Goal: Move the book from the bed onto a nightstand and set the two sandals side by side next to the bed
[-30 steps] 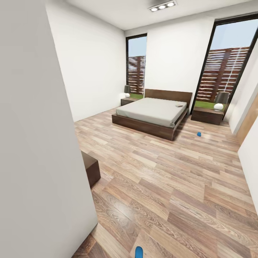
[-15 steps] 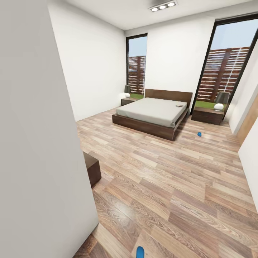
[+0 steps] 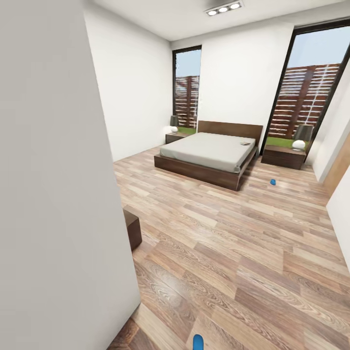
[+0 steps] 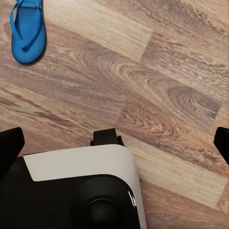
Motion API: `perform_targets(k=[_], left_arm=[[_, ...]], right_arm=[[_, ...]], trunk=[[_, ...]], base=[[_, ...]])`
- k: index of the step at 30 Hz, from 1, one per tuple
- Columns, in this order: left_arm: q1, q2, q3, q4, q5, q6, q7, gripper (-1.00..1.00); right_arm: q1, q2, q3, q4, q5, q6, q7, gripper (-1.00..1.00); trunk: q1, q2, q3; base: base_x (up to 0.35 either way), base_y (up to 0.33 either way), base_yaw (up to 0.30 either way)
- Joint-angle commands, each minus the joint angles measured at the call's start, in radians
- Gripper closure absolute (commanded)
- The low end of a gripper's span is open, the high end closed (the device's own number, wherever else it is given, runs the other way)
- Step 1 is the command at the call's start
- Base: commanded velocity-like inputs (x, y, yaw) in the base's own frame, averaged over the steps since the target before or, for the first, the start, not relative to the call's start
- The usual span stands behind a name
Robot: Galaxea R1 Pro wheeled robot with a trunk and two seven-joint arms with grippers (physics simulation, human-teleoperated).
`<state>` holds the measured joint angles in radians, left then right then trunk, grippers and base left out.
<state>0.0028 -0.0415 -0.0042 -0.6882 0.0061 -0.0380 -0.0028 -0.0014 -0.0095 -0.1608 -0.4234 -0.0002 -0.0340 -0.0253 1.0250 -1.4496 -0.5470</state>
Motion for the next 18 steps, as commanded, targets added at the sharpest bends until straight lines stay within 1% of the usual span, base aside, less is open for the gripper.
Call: perform_targets(k=[1,18], left_arm=[[0.0,0.0,0.0,-0.001,0.0,-0.002,0.0,-1.0],[0.0,0.0,0.0,-0.001,0.0,-0.002,0.0,-1.0]], right_arm=[[0.0,0.0,-0.002,0.0,0.0,-0.003,-0.001,-1.0],[0.0,0.0,-0.002,0.0,0.0,-0.003,-0.001,-1.0]], trunk=[[0.0,0.0,-0.001],[0.0,0.0,-0.001]], base=[[0.0,0.037,0.0],[0.0,0.007,0.0]])
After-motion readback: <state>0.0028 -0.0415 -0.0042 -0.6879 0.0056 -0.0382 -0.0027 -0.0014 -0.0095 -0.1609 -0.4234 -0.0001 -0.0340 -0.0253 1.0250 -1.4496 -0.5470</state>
